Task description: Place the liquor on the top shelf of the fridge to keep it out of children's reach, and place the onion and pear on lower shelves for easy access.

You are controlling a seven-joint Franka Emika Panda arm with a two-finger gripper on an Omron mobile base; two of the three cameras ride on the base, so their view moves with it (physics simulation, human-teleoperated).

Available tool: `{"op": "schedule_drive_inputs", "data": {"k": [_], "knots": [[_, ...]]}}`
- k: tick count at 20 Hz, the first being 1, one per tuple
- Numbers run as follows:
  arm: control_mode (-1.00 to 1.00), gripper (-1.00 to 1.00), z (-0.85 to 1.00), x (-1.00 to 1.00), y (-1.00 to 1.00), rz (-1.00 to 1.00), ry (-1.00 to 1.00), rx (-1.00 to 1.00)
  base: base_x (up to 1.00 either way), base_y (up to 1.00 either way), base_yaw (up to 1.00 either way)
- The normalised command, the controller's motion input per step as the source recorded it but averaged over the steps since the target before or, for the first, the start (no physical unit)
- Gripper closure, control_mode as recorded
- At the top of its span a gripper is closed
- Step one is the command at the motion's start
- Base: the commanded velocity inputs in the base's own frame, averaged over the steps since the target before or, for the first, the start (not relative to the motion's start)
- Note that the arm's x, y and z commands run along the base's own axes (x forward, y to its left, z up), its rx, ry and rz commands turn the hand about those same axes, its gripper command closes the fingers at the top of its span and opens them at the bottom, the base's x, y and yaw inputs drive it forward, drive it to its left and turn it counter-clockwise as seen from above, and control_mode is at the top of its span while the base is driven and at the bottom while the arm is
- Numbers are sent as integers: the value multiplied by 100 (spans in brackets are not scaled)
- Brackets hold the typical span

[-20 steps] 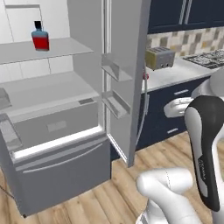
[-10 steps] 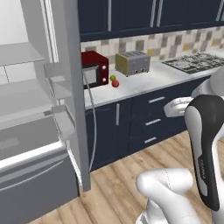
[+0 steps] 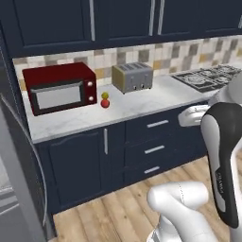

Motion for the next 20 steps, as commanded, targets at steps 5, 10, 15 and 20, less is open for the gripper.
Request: {"op": "schedule_drive_inputs", "data": {"k": [5,10,15,20], "knots": [[100,-100,0,0,0,0,0,0,93,-42,30],[100,-100,0,0,0,0,0,0,88,-15,34],[100,-100,0,0,0,0,0,0,69,-6,32],[100,-100,0,0,0,0,0,0,53,-7,24]]}}
